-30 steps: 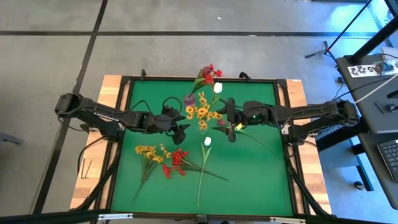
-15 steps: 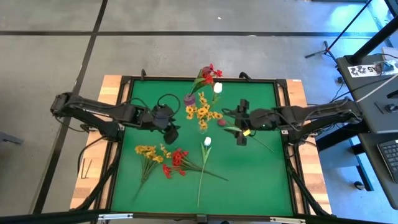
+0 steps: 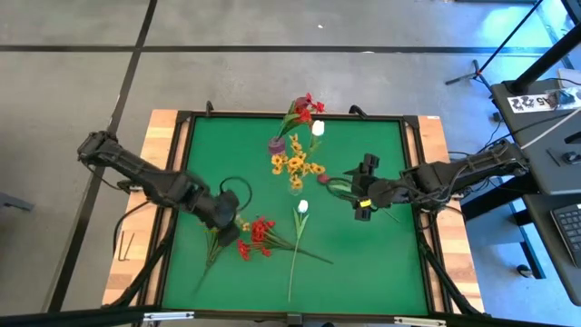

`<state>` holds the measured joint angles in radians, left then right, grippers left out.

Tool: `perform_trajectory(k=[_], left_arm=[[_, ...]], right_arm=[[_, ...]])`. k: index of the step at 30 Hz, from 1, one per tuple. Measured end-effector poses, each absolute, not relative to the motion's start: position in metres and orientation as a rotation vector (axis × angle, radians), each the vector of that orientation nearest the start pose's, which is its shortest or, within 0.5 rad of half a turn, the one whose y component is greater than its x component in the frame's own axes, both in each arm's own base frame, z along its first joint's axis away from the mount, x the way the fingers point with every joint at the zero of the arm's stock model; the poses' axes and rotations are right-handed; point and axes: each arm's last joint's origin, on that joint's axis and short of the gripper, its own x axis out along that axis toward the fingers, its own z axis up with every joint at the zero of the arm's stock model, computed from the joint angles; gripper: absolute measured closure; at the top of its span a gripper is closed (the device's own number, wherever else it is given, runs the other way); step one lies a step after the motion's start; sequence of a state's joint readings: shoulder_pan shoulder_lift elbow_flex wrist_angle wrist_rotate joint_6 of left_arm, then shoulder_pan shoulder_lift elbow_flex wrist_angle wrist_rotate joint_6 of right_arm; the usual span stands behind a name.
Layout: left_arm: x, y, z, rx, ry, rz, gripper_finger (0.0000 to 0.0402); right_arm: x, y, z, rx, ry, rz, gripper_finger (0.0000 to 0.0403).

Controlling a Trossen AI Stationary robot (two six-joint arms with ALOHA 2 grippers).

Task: Sort flowers into vase by color
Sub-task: Put the yellow flowers into the transparent vase

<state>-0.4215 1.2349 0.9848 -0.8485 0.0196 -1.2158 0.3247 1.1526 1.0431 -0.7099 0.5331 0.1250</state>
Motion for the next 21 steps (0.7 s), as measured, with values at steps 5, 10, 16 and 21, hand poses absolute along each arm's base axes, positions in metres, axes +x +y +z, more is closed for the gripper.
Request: perform_trajectory(k=[5, 10, 16, 21], left_arm=[[0.201, -0.124, 0.261, -0.817, 1.112, 0.295, 0.0198], [0.193, -0.146, 0.247, -0.845, 1.177, 0.382, 0.0198], [0.192, -0.161, 0.219, -0.863, 1.303, 0.577, 0.0198], [0.197, -0.168, 0.193, -0.829, 1.414, 0.691, 0.0198]], right_arm=[[0.218, 0.062, 0.31, -0.217, 0.722, -0.229, 0.0102], [0.218, 0.062, 0.31, -0.199, 0.723, -0.237, 0.0102], [0.218, 0.062, 0.31, -0.199, 0.724, -0.237, 0.0102], [0.218, 0.062, 0.31, -0.198, 0.723, -0.237, 0.0102]])
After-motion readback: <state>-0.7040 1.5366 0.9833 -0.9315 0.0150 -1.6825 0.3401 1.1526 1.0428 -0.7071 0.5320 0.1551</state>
